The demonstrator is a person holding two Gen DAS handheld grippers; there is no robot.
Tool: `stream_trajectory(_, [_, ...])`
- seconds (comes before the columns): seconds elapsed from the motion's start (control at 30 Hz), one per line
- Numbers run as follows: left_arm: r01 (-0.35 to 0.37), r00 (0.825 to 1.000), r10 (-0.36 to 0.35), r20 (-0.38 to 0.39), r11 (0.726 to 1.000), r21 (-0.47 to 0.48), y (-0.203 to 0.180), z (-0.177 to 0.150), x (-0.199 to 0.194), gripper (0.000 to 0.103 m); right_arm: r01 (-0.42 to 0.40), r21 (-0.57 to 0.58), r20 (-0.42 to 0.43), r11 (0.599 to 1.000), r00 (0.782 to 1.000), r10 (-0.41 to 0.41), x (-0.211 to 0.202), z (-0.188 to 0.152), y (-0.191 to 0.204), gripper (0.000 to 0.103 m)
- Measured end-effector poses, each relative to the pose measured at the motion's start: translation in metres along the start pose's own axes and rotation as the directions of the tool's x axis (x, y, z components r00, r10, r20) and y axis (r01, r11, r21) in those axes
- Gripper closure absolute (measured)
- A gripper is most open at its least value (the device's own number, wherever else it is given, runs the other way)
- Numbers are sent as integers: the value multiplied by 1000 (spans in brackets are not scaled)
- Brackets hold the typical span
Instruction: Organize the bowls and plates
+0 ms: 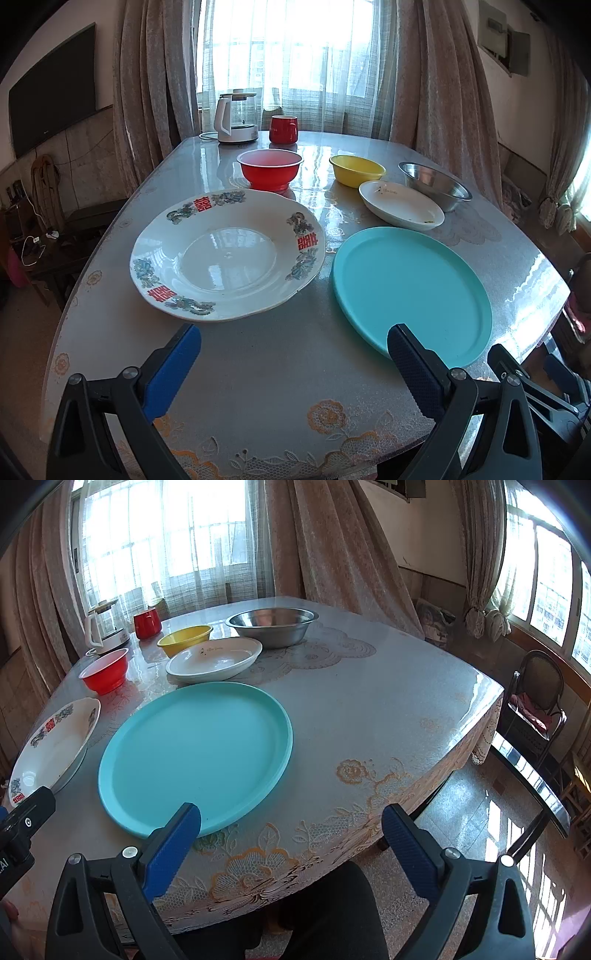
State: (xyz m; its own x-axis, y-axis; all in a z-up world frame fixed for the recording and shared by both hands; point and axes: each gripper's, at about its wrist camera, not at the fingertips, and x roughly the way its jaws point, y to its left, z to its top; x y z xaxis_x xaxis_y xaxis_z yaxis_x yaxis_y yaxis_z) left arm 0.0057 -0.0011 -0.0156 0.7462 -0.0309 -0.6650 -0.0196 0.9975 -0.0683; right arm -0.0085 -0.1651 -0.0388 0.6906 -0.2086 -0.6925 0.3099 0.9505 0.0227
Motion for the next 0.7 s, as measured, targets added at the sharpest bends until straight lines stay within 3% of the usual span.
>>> stream_trajectory(0.7, [-1, 1000, 1, -15, 1000, 0, 0, -1, 4, 1, -5, 3, -23, 1000, 1000, 5, 4, -2, 0, 3])
